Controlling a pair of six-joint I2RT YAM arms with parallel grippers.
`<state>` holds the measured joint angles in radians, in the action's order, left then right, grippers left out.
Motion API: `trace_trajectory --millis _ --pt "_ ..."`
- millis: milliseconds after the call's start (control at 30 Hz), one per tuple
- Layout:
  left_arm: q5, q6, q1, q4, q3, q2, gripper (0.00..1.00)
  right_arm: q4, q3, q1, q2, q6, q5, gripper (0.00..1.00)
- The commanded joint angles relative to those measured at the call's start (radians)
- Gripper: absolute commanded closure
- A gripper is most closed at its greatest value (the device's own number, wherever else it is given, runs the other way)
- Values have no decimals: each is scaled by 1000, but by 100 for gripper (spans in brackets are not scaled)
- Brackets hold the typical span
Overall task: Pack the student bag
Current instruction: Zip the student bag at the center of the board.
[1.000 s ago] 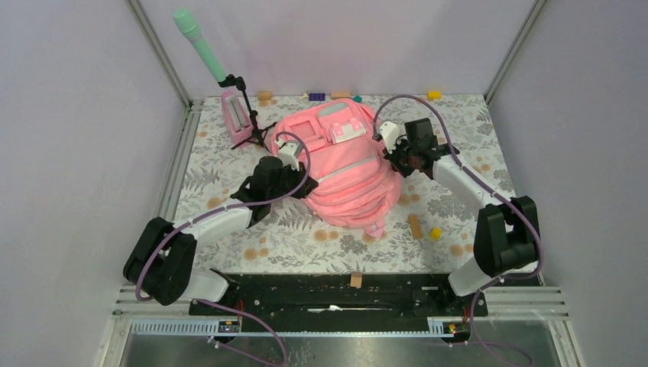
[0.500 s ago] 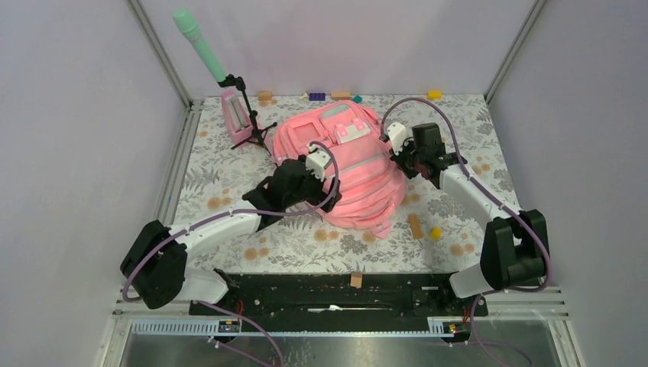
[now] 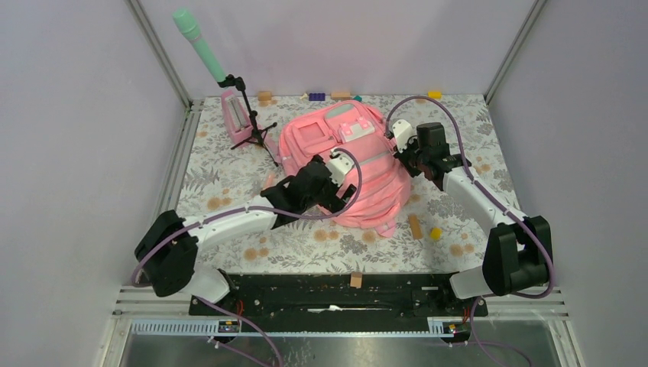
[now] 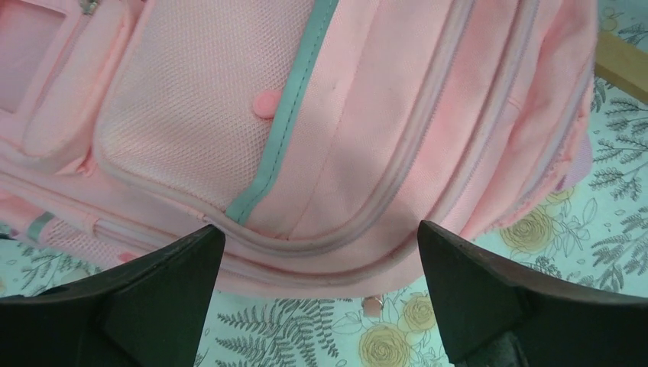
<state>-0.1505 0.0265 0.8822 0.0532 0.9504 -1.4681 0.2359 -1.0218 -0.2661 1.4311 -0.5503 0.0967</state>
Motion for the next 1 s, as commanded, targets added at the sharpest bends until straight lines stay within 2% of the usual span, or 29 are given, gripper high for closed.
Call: trace_trajectory --millis 0,133,233,467,733,900,967 --pt "-21 35 50 -168 -41 174 3 -31 -3 -29 -54 30 115 100" --pt "3 45 56 -182 -79 243 4 -31 7 -28 -63 39 126 100" --pt "60 46 58 -199 -52 224 3 -31 13 -28 -70 45 130 100" --pt "64 74 58 -185 105 22 1 -31 27 -28 -94 55 132 100" --pt "9 137 56 -236 208 -157 1 -31 40 -28 -122 75 153 100" --pt "-61 151 52 -253 224 -228 13 -35 48 -28 -138 75 153 100" --pt "-59 158 51 -264 221 -237 15 -37 53 -28 -143 75 154 100"
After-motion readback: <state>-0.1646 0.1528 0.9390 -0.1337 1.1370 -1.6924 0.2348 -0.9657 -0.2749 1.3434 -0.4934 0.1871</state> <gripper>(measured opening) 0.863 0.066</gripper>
